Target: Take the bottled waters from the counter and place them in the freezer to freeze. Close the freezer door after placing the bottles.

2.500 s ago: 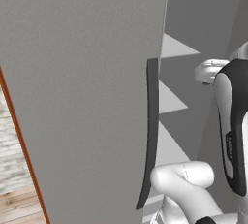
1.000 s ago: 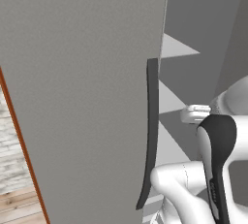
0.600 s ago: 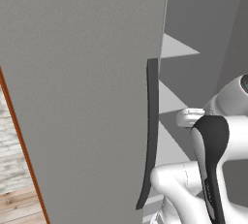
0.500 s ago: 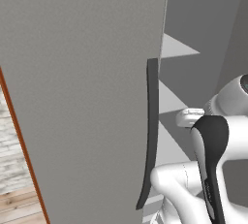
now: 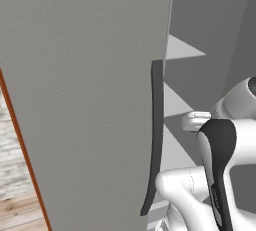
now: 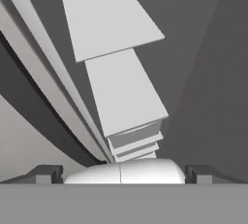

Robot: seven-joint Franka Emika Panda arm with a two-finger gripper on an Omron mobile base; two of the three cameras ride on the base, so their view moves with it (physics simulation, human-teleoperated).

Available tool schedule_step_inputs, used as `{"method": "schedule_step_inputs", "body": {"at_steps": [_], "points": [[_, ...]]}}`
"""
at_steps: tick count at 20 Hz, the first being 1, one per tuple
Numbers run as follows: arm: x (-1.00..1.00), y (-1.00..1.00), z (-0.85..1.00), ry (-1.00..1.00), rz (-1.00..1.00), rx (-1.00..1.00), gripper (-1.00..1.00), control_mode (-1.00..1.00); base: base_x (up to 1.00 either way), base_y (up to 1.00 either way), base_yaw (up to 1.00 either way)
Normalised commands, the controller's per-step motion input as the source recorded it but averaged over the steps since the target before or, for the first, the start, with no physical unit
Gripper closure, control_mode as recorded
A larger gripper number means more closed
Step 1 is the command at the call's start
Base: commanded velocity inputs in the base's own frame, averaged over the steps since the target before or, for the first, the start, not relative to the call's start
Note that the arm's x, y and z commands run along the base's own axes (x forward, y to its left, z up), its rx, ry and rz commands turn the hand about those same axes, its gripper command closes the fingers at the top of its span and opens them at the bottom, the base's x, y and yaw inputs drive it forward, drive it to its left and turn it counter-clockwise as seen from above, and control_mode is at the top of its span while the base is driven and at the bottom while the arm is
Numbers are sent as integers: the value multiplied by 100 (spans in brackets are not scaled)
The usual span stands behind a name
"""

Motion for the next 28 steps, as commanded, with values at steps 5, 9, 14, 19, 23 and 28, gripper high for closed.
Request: {"method": "schedule_step_inputs", "body": {"at_steps": [5, 9, 14, 19, 23, 28], "points": [[0, 0, 0, 0, 0, 0, -100, 100, -32, 0, 0], [0, 0, 0, 0, 0, 0, -100, 100, -34, 0, 0], [0, 0, 0, 0, 0, 0, -100, 100, -38, 0, 0], [0, 0, 0, 0, 0, 0, -100, 100, -52, 0, 0], [0, 0, 0, 0, 0, 0, -100, 100, -42, 0, 0], [0, 0, 0, 0, 0, 0, -100, 100, -37, 0, 0]]}}
